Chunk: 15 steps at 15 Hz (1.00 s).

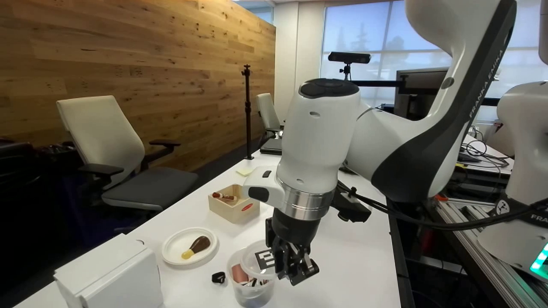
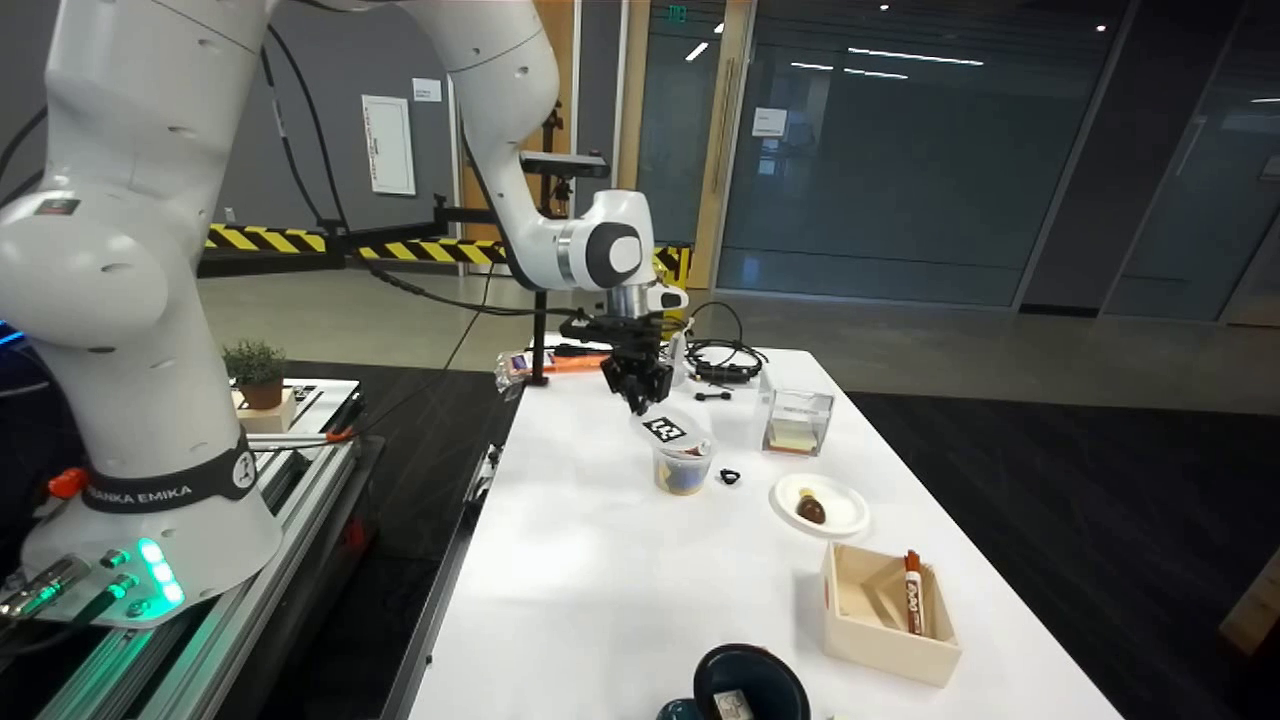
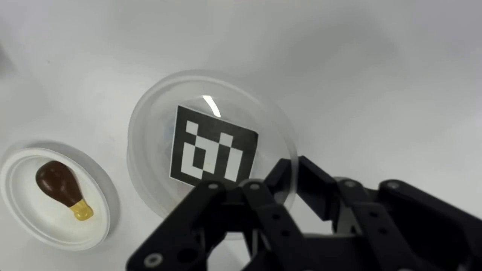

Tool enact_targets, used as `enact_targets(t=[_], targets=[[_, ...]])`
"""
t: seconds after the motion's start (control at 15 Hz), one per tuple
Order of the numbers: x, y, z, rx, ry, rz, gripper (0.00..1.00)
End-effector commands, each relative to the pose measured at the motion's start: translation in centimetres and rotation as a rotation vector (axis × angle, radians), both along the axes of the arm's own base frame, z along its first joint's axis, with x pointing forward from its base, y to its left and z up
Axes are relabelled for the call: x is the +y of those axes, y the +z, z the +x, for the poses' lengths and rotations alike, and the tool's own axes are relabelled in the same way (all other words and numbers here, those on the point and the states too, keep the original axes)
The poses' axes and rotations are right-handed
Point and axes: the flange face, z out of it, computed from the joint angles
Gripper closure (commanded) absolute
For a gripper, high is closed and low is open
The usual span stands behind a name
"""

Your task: Put the lid on the clear bowl.

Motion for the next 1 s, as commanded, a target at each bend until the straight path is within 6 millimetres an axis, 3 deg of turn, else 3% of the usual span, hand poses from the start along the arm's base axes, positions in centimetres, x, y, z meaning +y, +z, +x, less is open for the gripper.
enact_targets(t=[0.0,0.93], targets=[[-0.7,0.7,0.2,-0.039,0.003,-0.011,0.97],[0.3,-2.3,0.9,-0.015,0.042,-0.004,0.97]])
